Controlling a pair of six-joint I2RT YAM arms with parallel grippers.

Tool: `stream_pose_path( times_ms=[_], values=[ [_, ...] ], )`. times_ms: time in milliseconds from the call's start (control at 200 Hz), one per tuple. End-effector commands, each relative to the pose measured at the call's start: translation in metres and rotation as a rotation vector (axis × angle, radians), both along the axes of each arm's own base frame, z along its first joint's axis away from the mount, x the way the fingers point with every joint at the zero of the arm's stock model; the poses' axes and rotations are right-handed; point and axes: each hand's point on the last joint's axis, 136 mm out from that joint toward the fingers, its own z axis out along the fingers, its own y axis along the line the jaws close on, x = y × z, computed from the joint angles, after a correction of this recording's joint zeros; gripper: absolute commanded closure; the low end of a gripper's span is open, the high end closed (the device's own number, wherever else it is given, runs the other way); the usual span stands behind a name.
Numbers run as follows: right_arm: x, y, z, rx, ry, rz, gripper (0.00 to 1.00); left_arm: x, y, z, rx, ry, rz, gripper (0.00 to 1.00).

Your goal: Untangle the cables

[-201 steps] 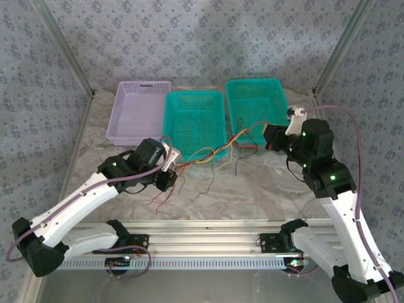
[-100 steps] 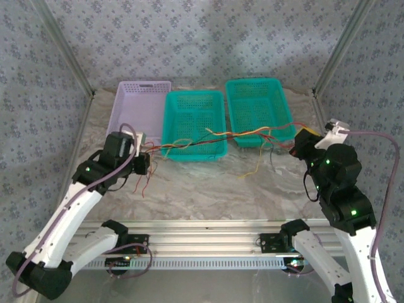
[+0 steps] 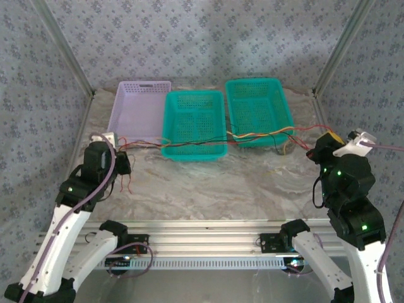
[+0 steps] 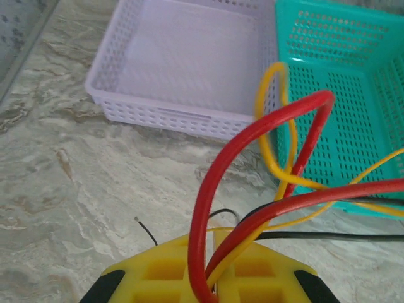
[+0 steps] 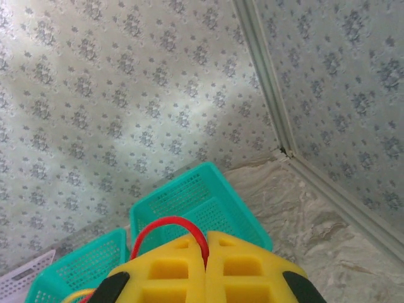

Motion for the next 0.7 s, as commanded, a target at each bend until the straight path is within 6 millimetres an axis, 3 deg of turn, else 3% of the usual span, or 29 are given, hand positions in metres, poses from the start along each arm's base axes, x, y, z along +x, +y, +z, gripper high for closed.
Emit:
stream_pose_path(
  times_ms=[0,150,325,570,695],
  values=[
    [-0.016,-0.026,0.013,-0.038,-0.016,-0.137,1.0,-0.001,0.029,0.022,0.018,-0.083,0.161,1.0],
    [-0.022,-0.035,0.015,-0.073,-0.005,-0.191,1.0,-0.003,0.039,0.037,0.022,-0.147,0.203,1.0],
    [-0.027,-0.042,0.019,-0.074,-0.019,-0.226,1.0,-0.003,0.047,0.041,0.042,-0.157,0.245,1.0],
    [-0.015,-0.023,0.017,-0.072,0.002,-0.117,1.0,0.003,0.037,0.041,0.015,-0.153,0.202,1.0],
    [-0.003,0.004,0.017,-0.037,-0.021,0.035,1.0,0.012,0.01,0.03,-0.051,-0.095,0.096,1.0]
  ],
)
